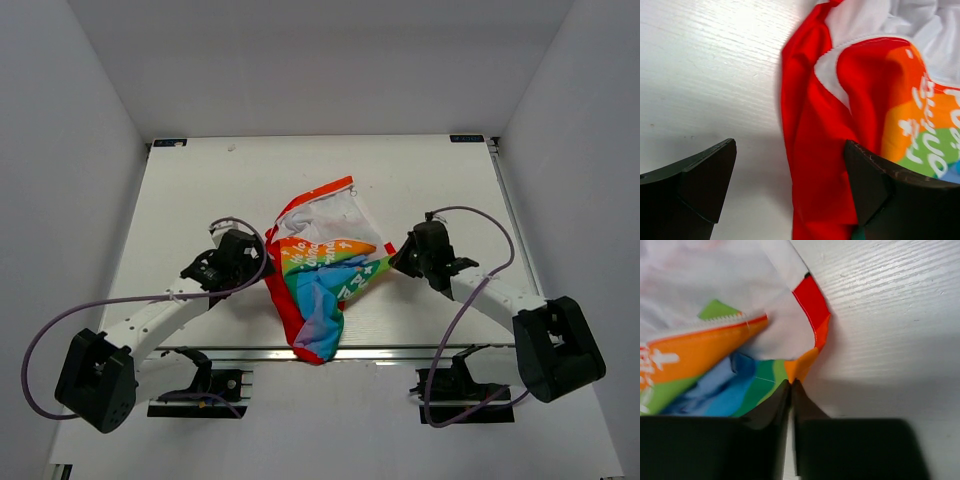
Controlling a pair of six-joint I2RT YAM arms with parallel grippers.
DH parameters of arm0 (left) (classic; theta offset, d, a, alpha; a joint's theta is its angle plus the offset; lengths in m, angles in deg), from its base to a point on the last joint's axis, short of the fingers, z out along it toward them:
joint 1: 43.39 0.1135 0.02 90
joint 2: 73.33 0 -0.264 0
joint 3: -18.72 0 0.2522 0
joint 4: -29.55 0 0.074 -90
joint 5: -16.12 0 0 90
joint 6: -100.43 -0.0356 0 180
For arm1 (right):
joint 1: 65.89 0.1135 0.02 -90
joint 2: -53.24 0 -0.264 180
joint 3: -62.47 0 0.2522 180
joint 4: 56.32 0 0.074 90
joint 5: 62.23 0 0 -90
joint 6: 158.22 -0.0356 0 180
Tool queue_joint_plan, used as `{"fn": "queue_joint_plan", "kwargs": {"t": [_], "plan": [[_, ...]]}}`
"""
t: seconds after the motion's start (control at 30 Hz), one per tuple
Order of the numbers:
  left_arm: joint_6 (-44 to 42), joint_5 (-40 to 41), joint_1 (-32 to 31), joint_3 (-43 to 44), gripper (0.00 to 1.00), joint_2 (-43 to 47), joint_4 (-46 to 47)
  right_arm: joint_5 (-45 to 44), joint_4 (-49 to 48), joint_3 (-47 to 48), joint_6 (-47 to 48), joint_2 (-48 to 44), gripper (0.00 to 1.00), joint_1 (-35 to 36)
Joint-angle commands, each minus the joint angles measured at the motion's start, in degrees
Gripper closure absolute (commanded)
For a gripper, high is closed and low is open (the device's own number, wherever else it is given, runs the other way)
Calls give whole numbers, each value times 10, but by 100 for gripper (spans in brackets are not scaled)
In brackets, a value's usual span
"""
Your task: Zip up the jacket
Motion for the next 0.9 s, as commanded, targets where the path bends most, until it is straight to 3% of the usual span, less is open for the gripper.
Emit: {"fn": "queue_joint_plan", "kwargs": {"t": [0.0,0.17,0.27,0.53,0.67,0.87], "plan": [[32,6,12,-20,2,7,27,-38,-59,6,-14,-11,100,1],[43,15,20,-49,2,50,30,-199,63,41,6,-92,100,-4],[47,0,21,-55,2,46,32,-233,121,32,4,-140,100,-35],[16,-80,21,-43,2,-25,101,-217,150,-51,8,-180,100,-143],[-20,-173,20,-23,2,-101,175,-161,110,-57,30,-183,100,-145],[-69,-200,-12,62,6,-239,213,-148,102,-45,45,-157,100,-144]]}}
